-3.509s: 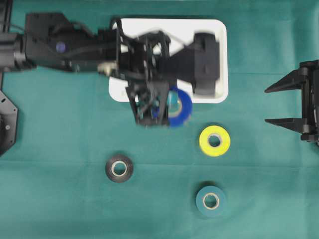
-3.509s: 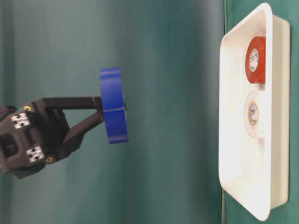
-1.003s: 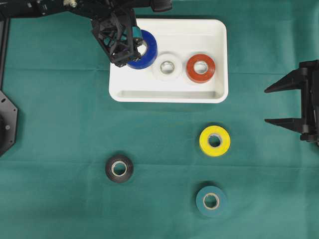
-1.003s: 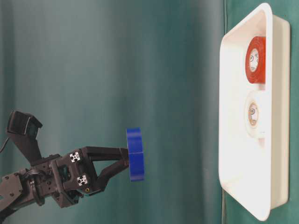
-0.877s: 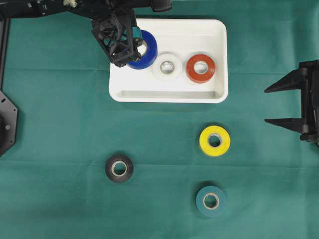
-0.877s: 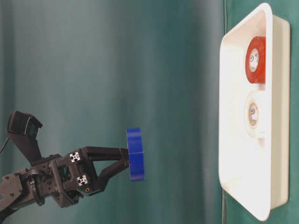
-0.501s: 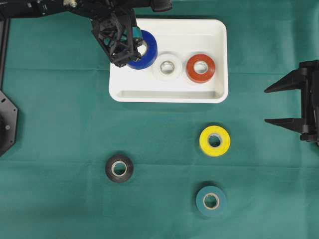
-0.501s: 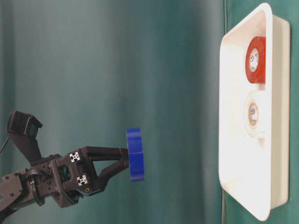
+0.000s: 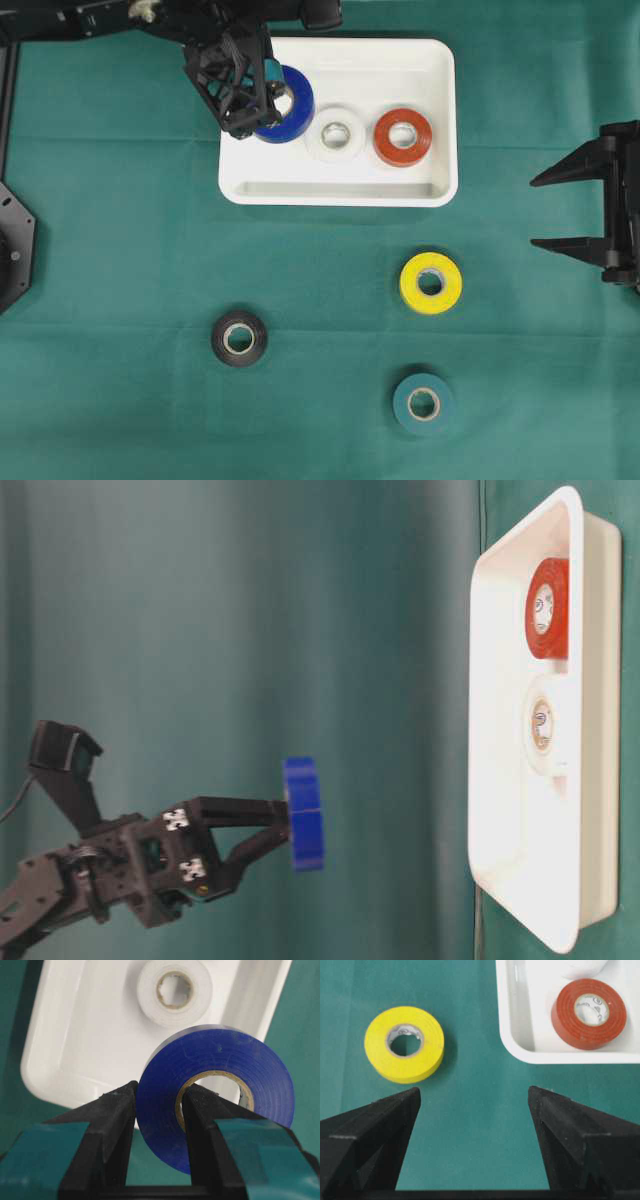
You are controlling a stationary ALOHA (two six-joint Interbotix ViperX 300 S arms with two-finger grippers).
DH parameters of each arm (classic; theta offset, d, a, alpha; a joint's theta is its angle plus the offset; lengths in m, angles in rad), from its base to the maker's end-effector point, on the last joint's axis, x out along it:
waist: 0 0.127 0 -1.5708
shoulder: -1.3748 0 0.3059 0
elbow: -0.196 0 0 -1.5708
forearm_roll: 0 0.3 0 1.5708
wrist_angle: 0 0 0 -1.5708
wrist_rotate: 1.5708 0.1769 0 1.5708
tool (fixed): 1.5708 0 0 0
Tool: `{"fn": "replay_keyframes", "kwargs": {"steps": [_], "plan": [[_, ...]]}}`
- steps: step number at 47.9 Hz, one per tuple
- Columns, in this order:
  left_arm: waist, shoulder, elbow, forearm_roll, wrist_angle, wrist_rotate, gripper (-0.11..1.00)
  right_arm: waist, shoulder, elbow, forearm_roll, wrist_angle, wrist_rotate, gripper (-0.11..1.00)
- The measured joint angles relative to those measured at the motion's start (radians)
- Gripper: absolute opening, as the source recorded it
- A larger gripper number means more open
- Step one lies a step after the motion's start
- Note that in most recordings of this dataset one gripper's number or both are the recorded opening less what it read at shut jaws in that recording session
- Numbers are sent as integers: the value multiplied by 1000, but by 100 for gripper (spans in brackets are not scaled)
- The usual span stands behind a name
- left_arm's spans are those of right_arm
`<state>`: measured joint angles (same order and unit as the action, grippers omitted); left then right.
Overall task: Pick up the tape from a random location and place it into the white case.
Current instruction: 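Lower the blue tape roll into the tray's left end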
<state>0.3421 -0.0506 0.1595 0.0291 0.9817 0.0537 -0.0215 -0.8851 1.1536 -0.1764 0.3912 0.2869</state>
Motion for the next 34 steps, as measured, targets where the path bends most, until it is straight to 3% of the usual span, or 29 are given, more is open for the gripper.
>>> {"fn": "replay_keyframes", "kwargs": {"steps": [20, 34], "plan": [[44, 104, 201, 0, -216, 0, 22, 0, 11, 0, -2, -2, 2, 82], [55, 179, 252, 0, -331, 0, 22, 0, 18, 0, -2, 0, 0, 82]]}}
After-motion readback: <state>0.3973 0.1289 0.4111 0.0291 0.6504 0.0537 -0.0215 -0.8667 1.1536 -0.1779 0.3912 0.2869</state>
